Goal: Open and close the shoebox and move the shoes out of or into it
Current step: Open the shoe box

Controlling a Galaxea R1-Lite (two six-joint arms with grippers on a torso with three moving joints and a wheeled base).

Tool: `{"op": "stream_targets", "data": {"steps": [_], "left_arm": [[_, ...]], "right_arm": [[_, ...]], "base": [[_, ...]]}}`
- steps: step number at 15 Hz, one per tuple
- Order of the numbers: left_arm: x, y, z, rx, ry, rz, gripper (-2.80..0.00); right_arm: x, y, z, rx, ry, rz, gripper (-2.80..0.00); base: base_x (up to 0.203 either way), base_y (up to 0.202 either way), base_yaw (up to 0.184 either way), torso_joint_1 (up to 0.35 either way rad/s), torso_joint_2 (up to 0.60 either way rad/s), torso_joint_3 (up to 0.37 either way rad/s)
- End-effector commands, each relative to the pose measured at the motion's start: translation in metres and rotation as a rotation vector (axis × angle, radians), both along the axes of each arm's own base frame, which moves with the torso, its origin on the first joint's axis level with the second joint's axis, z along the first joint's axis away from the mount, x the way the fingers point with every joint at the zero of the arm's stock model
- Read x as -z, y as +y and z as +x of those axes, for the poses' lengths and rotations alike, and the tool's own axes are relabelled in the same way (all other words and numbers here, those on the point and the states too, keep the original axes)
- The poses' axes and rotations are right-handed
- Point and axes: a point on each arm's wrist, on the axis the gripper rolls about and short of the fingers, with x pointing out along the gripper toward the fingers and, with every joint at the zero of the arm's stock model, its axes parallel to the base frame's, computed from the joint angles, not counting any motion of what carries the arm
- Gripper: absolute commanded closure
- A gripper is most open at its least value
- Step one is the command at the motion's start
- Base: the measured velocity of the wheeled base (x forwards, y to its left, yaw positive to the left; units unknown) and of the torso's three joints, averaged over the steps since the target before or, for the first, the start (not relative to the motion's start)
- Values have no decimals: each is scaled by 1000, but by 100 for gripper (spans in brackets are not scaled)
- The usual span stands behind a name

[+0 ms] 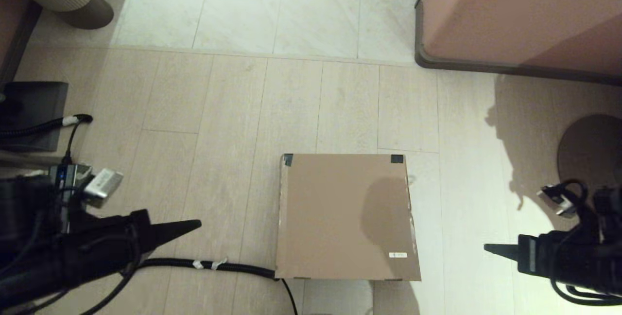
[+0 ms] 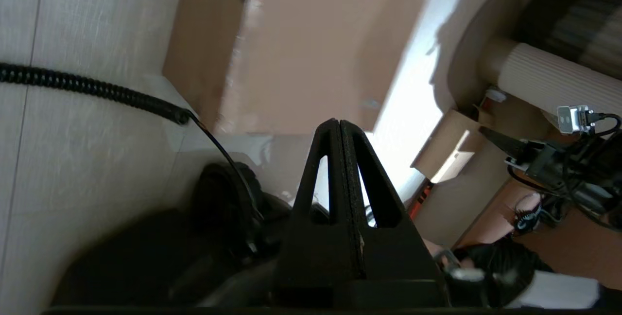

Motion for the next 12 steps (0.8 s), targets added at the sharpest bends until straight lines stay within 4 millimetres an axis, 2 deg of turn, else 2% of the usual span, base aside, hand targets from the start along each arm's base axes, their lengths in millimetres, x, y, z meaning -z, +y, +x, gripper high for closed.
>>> {"op": "stream_targets", "data": {"steps": [1, 5, 8, 10, 12], "left_arm": [[50, -4, 39, 13, 88, 0, 0], [93, -20, 68, 27, 46, 22, 0], [105, -48, 78, 67, 32, 51, 0], [110, -56, 81, 64, 35, 66, 0], [110, -60, 83, 57, 27, 78, 0]], "right_arm": [[51, 2, 38, -19, 63, 1, 0], [105, 12, 65, -67, 40, -7, 0], [138, 18, 76, -84, -27, -8, 0], [155, 23, 76, -101, -53, -5, 0], [163, 31, 73, -124, -66, 4, 0]], "base": [[0, 0, 0, 0, 0, 0], [0, 0, 0, 0, 0, 0], [0, 0, 0, 0, 0, 0], [0, 0, 0, 0, 0, 0], [0, 0, 0, 0, 0, 0]]}}
